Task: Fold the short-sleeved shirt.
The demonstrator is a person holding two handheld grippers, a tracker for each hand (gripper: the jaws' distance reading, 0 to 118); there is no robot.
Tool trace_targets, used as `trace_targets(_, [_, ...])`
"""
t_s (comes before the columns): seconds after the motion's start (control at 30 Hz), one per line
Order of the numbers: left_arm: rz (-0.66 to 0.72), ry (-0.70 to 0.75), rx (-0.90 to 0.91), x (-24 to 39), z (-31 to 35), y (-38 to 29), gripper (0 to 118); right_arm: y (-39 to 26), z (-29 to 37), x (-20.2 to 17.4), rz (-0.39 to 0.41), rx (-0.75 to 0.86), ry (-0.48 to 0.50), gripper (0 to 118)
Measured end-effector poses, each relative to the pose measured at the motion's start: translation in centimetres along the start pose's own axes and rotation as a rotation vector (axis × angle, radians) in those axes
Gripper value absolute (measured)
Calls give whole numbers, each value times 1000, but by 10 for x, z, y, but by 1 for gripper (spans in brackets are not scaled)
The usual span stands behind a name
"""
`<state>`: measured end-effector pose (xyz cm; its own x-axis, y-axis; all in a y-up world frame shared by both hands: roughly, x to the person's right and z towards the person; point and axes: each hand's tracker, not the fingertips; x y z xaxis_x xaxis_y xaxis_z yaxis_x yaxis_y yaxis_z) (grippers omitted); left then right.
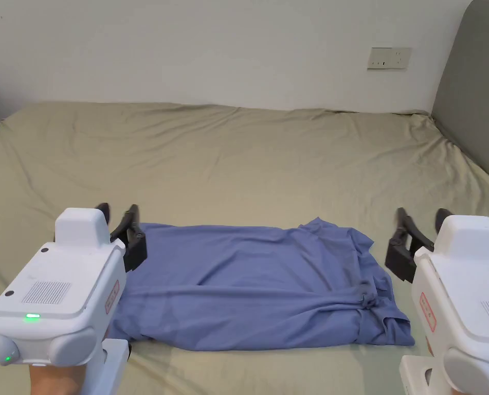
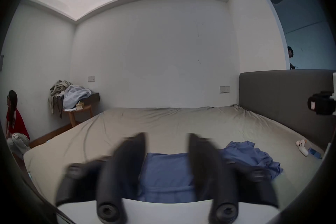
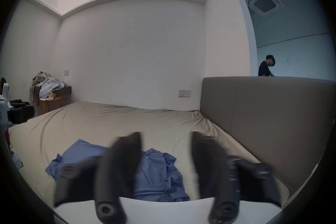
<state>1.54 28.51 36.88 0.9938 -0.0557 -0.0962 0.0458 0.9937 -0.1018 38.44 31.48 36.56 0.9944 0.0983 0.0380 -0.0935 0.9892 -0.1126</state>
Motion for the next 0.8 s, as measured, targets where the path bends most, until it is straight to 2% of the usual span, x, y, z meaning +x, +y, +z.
trace_targets(0.03, [-1,-9,-6,-1,4,-1,4,-1,4,0,2,5,-3,14])
trace_targets(0.07, [8,-18,-11,-5,6,-2,0,-2,7,0,1,12,-4,1])
trace_targets(0.13, [39,-76,-47,-10,9,-4,0,-4,8,1,5,21,9,1])
trace_targets(0.27, [29,-43,-88,-16,3,-10,0,-5,5,2,11,17,0,1])
trace_targets(0.47, [61,3,-364,-45,-37,-36,0,-9,-5,5,5,1,9,1])
trace_targets(0.6, [178,-23,-572,-80,-75,-72,0,-14,-15,5,15,-21,12,1])
trace_targets(0.67, [153,-6,-621,-88,-88,-92,8,-18,-21,6,14,-36,10,1])
trace_targets(0.7, [130,-7,-653,-91,-95,-103,20,-20,-24,6,16,-45,7,1])
trace_targets(0.73, [137,7,-683,-95,-97,-112,25,-23,-28,6,17,-54,4,1])
trace_targets(0.77, [173,12,-705,-99,-102,-120,25,-26,-32,6,19,-65,2,1])
trace_targets(0.8, [200,-6,-740,-103,-108,-128,45,-28,-34,6,20,-77,0,1])
